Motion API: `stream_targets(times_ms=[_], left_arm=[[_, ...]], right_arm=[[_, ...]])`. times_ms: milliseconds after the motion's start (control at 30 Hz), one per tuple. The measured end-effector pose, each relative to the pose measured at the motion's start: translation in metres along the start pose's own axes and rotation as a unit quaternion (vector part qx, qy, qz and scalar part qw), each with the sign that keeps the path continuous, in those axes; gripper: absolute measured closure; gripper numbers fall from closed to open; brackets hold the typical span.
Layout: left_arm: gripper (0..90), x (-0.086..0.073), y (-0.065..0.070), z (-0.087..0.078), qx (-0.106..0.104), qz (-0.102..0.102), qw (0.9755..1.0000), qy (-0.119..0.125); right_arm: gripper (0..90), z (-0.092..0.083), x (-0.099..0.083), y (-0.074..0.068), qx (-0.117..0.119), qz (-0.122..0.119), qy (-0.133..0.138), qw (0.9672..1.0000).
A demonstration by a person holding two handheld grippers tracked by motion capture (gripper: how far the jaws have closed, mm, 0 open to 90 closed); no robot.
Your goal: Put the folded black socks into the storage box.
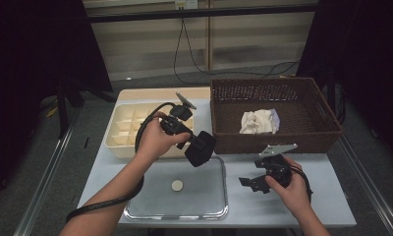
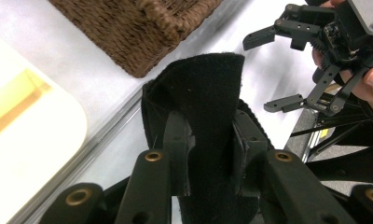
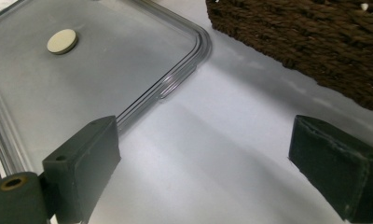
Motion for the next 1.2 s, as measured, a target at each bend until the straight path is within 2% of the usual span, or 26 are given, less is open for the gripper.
stream_targets(times_ms=[233,333,533,667,733,833,867,933,967,1000,1200], left_arm=[[71.5,0.008,-0.003,-0.012,0.013,-0.002,0.9998,0.012],[71.5,0.011,-0.003,-0.015,0.011,-0.013,0.9996,0.020],[71.5,0.018,-0.008,-0.023,0.019,-0.014,0.9994,0.026],[71.5,0.021,-0.011,-0.025,0.023,-0.023,0.9989,0.034],[71.4,0.023,-0.014,-0.027,0.026,-0.021,0.9988,0.036],[71.4,0.026,-0.018,-0.029,0.026,-0.027,0.9984,0.042],[71.5,0.027,-0.019,-0.029,0.025,-0.036,0.9980,0.045],[71.5,0.028,-0.023,-0.029,0.032,-0.033,0.9980,0.043],[71.4,0.028,-0.024,-0.029,0.036,-0.040,0.9974,0.048],[71.4,0.029,-0.026,-0.029,0.033,-0.036,0.9978,0.045],[71.4,0.032,-0.035,-0.030,0.042,-0.048,0.9966,0.052]], right_arm=[[8.5,0.001,0.000,0.000,0.004,-0.001,-0.002,1.0000],[8.5,0.001,0.000,-0.001,0.006,-0.001,-0.001,1.0000],[8.5,0.001,0.001,-0.002,0.007,-0.002,-0.003,1.0000],[8.5,0.002,0.001,-0.002,0.009,-0.004,-0.003,1.0000],[8.5,0.002,0.001,-0.003,0.009,-0.002,-0.003,1.0000],[8.5,0.003,0.001,-0.003,0.013,-0.004,-0.004,0.9999],[8.5,0.003,0.001,-0.003,0.013,-0.005,-0.004,0.9999],[8.5,0.003,0.001,-0.003,0.013,-0.007,-0.005,0.9999],[8.5,0.003,0.001,-0.003,0.013,-0.007,-0.005,0.9999],[8.5,0.003,0.001,-0.003,0.012,-0.006,-0.005,0.9999],[8.5,0.003,0.001,-0.003,0.012,-0.006,-0.005,0.9999]])
Point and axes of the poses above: each handheld gripper's, and its own axes: z roughly forward along the jaws, x roughly out of its top, y roughly to its right, the point moved 2 cm from there along z, roughly forward along the jaws, and after that the axes turned 14 degrees about -z, right-handed, at the moved point
